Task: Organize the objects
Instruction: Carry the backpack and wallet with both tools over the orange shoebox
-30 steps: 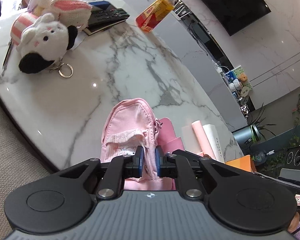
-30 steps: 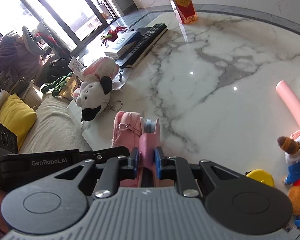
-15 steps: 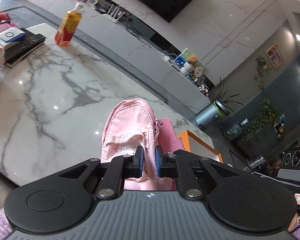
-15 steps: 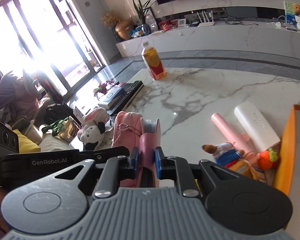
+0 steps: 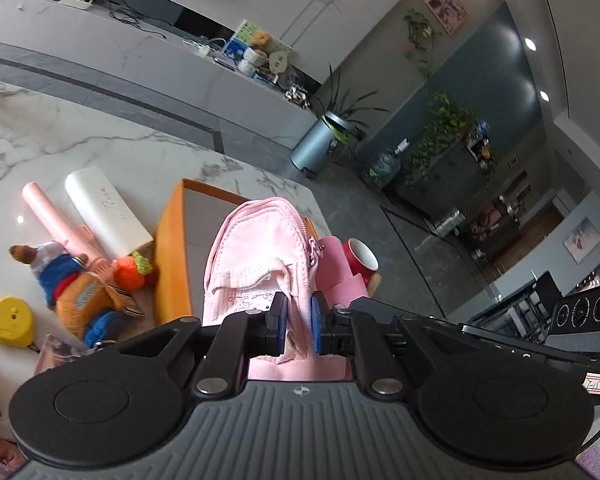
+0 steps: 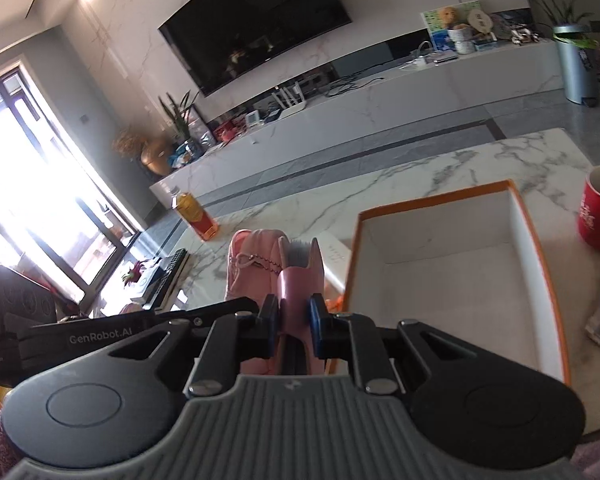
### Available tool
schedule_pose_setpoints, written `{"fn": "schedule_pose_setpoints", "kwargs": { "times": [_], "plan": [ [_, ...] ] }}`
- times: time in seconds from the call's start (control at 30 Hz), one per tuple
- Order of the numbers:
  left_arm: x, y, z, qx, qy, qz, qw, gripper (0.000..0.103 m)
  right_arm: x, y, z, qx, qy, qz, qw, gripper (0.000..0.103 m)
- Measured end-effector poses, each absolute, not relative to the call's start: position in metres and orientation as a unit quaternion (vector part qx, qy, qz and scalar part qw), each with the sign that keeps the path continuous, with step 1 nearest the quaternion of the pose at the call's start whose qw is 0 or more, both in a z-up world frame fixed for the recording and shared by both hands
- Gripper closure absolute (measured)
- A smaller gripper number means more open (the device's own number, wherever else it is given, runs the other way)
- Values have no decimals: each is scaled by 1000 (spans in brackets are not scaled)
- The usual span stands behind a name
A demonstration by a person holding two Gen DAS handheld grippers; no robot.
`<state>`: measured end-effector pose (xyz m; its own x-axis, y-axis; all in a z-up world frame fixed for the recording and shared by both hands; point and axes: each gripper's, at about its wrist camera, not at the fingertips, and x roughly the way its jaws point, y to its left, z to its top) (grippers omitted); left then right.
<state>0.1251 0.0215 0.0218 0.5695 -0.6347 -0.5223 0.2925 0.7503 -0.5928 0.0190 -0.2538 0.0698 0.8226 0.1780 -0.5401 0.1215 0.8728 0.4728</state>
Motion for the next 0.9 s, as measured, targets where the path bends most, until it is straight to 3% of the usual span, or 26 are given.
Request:
{"fn": "schedule_pose_setpoints", "kwargs": {
  "times": [0.23,0.57,0.9],
  "plan": [
    [148,-28,-15,-206,431,-290,830,89,3,-299,48,259,309,-47,914,86],
    [150,-24,-63,-198,514,-238,800,89,31,-306,-20,280,394,-31,875,87],
    [135,-43,-49,-63,524,-244,813,87,31,-305,-49,288,418,-50,860,87]
  ]
}}
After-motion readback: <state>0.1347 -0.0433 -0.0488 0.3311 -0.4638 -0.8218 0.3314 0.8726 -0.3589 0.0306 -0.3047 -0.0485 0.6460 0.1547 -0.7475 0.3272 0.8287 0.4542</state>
